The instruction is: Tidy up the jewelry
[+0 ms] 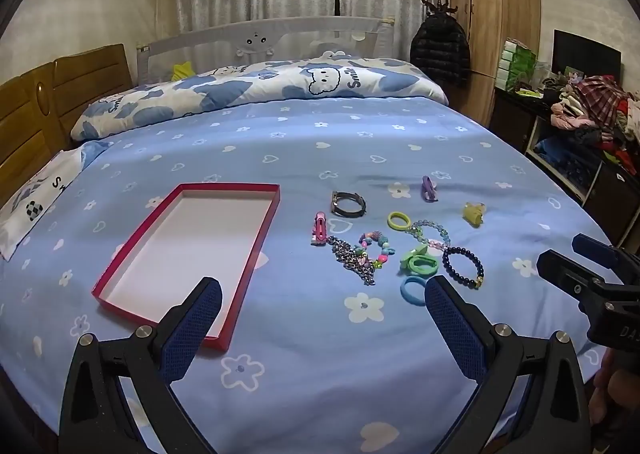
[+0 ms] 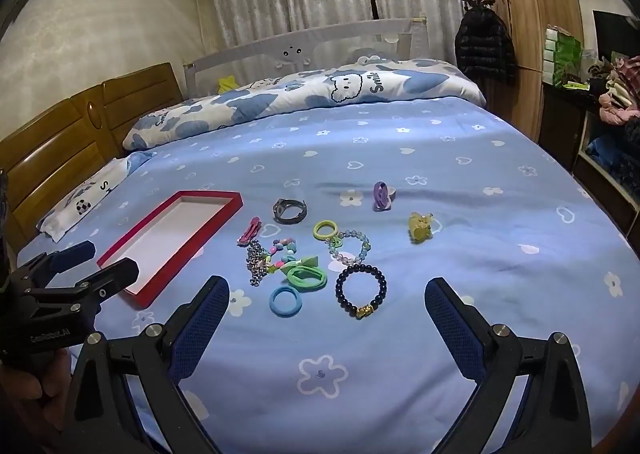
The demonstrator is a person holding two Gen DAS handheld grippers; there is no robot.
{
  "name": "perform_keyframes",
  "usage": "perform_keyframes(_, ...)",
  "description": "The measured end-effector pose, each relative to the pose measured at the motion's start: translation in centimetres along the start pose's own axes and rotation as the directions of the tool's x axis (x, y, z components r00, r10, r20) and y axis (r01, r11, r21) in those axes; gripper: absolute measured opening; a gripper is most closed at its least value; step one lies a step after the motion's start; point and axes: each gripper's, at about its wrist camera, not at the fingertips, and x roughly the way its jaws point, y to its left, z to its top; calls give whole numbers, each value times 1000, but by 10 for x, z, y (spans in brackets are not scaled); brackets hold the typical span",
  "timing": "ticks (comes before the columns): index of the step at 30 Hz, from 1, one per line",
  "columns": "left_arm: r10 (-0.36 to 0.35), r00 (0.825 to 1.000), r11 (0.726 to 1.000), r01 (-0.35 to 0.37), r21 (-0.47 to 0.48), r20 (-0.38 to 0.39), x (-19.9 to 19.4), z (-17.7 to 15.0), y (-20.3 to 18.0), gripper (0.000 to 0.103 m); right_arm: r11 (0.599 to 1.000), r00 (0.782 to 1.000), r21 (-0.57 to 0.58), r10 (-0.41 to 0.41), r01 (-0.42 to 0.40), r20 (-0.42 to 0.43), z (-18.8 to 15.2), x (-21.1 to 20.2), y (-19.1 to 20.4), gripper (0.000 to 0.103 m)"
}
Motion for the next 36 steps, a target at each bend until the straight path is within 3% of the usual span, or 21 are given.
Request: perform_keyframes(36,-4,1000,1000,4,-5,-9,3,-4,1,102,1000,1000,7,10,-10,2,1,-2,7,99)
